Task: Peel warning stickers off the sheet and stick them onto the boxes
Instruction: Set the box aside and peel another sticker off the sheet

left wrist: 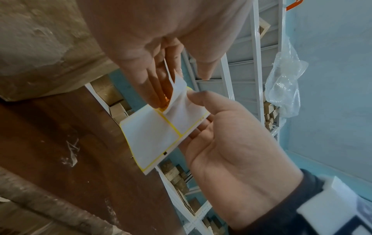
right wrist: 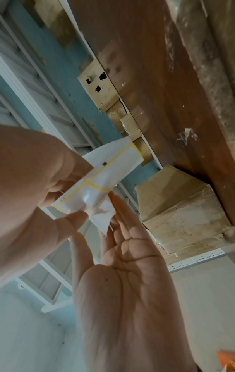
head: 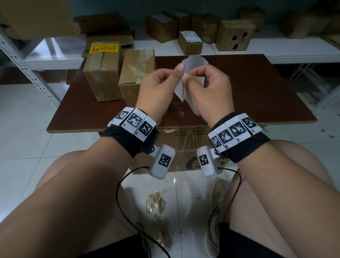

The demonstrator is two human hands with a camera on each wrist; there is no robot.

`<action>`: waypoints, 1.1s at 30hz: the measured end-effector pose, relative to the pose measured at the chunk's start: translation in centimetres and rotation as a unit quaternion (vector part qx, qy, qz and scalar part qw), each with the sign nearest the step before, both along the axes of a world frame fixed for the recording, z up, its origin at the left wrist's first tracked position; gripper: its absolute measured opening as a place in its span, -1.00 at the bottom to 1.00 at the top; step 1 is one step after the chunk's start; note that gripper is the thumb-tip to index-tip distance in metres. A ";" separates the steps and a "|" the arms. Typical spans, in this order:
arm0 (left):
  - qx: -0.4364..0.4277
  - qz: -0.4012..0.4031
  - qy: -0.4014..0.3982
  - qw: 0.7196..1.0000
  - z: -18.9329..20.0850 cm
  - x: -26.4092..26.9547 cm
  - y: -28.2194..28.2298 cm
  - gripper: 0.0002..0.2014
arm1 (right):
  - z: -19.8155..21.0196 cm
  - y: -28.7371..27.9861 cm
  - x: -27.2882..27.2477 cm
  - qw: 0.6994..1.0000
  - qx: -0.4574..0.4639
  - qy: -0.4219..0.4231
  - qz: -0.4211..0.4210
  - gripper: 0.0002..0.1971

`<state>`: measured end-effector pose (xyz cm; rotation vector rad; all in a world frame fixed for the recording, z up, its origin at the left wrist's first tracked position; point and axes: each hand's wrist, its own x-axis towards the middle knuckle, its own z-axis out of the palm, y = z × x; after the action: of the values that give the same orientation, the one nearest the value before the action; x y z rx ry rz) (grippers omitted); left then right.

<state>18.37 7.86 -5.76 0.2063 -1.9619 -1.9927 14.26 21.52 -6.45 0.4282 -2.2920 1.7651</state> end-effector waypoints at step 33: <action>-0.012 0.030 0.007 0.999 -0.3 -0.2 0.0 -0.88 | 0.0 0.2 0.1 0.999 -0.037 -0.006 0.012 -0.86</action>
<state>18.22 7.82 -6.05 0.2419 -1.9461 -1.9272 14.33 21.69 -6.46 0.4347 -2.2303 1.8610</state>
